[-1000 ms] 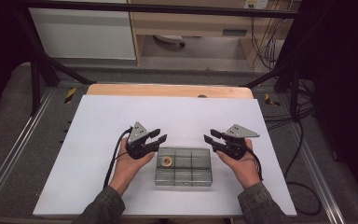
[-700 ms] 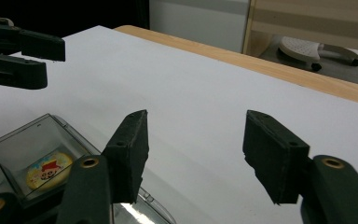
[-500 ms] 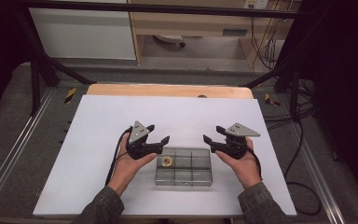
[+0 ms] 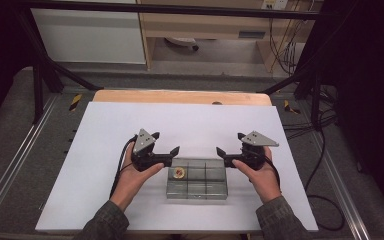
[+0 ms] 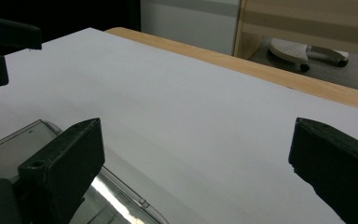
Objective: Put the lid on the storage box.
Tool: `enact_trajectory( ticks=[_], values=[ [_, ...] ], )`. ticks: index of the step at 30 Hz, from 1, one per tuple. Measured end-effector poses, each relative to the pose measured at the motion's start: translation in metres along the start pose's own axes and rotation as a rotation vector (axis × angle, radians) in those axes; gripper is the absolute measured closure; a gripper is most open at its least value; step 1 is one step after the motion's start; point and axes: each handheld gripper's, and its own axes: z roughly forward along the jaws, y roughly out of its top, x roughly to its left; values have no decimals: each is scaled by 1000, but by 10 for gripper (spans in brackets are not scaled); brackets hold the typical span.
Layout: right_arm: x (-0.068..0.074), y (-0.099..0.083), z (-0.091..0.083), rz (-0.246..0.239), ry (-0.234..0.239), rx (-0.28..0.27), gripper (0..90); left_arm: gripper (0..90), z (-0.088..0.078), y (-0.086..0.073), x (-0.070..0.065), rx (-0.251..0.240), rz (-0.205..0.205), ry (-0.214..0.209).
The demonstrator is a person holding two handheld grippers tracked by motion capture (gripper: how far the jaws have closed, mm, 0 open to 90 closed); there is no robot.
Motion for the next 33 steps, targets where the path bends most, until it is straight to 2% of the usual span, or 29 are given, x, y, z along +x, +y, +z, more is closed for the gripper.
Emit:
enact_trajectory(
  ticks=[18,20,23,26,27,33],
  values=[
    [-13,1,-26,34,-23,-61,43,79,-35,1,26,-11,-47,33],
    [-13,1,-29,37,-26,-68,40,72,-40,1,28,-13,-49,31],
    [-13,1,-33,43,-34,-81,27,41,-46,-1,32,-22,-47,6],
    [-14,-1,-37,50,-41,-83,22,41,-53,-3,38,-30,-50,11],
    [-15,-2,-38,52,-44,-84,22,41,-57,-4,39,-15,-62,47],
    [-20,-8,-46,49,-66,-76,20,42,-68,-8,52,-26,-87,76]
  ],
)
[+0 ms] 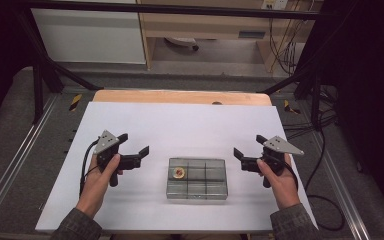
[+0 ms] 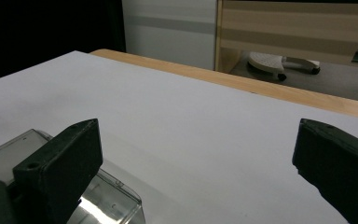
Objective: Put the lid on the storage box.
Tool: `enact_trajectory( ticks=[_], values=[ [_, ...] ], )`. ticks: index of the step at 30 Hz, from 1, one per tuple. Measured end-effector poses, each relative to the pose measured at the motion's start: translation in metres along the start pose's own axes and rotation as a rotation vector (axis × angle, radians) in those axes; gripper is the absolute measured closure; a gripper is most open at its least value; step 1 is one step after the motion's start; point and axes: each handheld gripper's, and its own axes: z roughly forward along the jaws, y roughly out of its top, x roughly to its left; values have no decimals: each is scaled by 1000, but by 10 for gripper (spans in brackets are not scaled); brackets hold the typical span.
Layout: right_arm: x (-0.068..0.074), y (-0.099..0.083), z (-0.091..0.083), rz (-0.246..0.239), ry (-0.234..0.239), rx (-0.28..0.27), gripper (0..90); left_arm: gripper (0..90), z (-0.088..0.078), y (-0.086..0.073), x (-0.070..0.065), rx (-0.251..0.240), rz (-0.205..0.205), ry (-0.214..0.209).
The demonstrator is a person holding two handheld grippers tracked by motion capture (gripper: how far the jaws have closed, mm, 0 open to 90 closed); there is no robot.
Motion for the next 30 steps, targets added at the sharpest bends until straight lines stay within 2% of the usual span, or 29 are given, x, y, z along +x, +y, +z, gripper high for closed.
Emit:
enact_trajectory(
  ticks=[6,12,20,24,30],
  values=[
    [-7,-7,-9,3,-28,3,21,44,-9,2,6,-13,-2,15],
    [-13,-14,-21,-3,-34,13,21,44,-23,-1,11,-6,2,26],
    [-25,-26,-38,25,-62,17,22,44,-45,-9,19,-1,-5,55],
    [-29,-32,-42,36,-70,25,22,41,-52,-14,20,-1,-8,64],
    [-28,-45,-45,41,-62,50,22,42,-63,-21,17,5,-13,79]
  ],
)
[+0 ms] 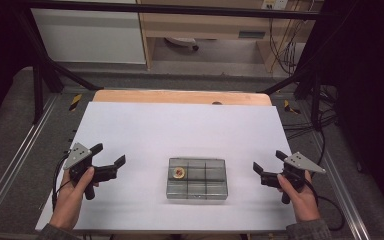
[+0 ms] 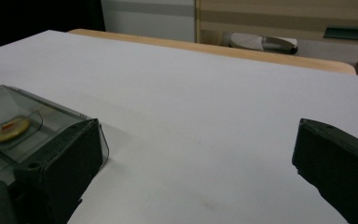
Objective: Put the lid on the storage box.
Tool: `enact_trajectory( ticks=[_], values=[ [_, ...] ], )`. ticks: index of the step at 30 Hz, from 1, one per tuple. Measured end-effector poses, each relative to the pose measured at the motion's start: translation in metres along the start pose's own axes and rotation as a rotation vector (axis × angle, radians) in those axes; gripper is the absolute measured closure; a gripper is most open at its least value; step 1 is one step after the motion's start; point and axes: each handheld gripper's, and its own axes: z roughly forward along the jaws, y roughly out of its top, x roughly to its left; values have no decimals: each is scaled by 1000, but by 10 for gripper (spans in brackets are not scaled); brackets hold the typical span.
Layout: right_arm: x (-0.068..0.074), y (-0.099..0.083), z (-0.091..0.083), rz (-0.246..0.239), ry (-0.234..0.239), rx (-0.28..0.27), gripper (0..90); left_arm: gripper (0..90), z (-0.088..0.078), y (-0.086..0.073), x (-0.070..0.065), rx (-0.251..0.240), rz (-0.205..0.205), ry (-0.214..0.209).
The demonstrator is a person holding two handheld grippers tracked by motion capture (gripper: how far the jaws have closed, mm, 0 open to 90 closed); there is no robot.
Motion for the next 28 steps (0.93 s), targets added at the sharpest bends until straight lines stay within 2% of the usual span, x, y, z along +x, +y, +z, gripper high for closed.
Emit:
enact_trajectory(
  ticks=[7,9,12,13,17,20,28],
  values=[
    [8,-15,-1,-8,28,47,22,43,-12,-17,-2,35,-23,17],
    [12,-16,1,-14,37,51,22,45,-12,-20,-4,65,-27,15],
    [19,-18,4,-20,56,66,24,57,-11,-23,-8,113,-55,26],
    [22,-19,6,-34,64,76,23,60,-10,-25,-10,122,-57,26],
    [32,-23,12,-53,95,108,22,63,-3,-34,-20,152,-37,18],
    [37,-25,17,-48,108,131,23,69,2,-37,-26,164,-32,7],
    [42,-30,27,-46,121,173,24,69,19,-49,-37,225,-6,-8]
  ],
)
